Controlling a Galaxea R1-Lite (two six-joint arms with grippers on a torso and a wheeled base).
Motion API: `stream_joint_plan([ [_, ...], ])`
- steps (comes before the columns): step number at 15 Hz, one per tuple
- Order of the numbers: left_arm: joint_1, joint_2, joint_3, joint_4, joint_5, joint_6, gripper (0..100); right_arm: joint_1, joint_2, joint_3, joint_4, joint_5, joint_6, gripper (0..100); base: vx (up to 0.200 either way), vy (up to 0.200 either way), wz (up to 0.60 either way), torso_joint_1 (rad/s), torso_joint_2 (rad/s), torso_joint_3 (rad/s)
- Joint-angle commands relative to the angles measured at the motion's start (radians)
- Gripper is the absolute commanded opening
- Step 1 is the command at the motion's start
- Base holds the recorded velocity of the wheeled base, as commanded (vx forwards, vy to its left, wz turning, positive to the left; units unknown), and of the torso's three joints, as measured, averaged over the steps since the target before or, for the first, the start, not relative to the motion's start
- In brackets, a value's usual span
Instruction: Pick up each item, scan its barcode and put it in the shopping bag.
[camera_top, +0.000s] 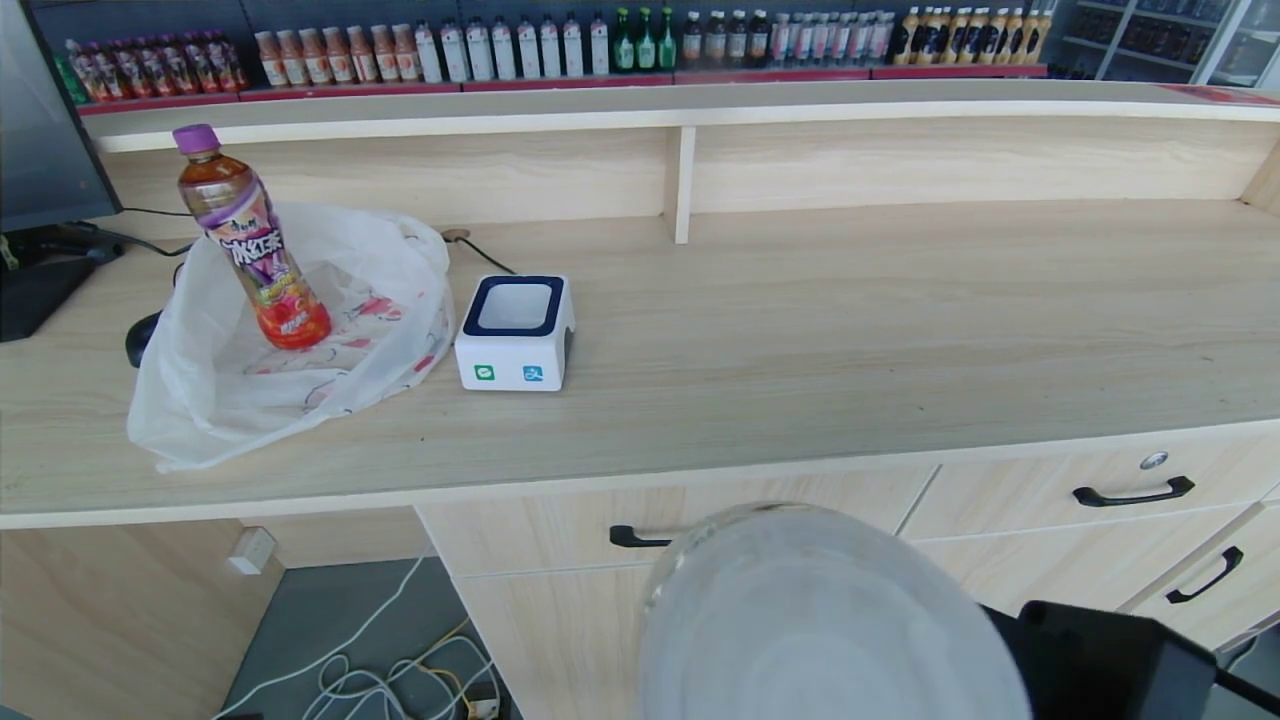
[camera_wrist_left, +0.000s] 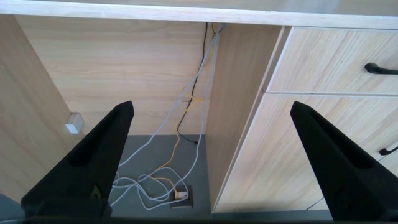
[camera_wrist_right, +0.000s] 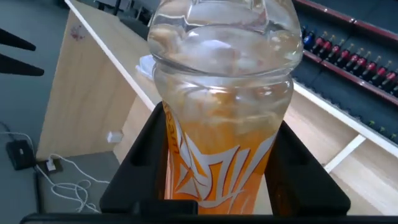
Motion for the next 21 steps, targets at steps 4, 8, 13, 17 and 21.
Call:
stream_joint_plan([
  [4, 0.000, 0.001, 0.000, -0.001, 0.000, 0.000, 100, -0.156, 0.024, -0.064, -0.001, -0.003, 0.261, 0, 0.000, 0.000, 0.00, 0.000, 0.00, 0.000],
  [8, 0.000, 0.000, 0.000, 0.001, 0.000, 0.000, 100, -0.400, 0.044, -0.227, 0.076, 0.020, 0.573, 0, 0.000, 0.000, 0.00, 0.000, 0.00, 0.000],
  [13, 0.000, 0.001, 0.000, 0.001, 0.000, 0.003, 100, -0.555, 0.136, -0.415, 0.065, 0.017, 0.623, 0, 0.000, 0.000, 0.00, 0.000, 0.00, 0.000],
  [17, 0.000, 0.001, 0.000, 0.001, 0.000, -0.002, 100, -0.613, 0.181, -0.463, 0.045, 0.020, 0.629, 0, 0.000, 0.000, 0.00, 0.000, 0.00, 0.000],
  [21, 0.000, 0.000, 0.000, 0.001, 0.000, -0.003, 100, -0.633, 0.182, -0.484, 0.042, 0.022, 0.637, 0, 0.000, 0.050, 0.00, 0.002, 0.00, 0.001],
])
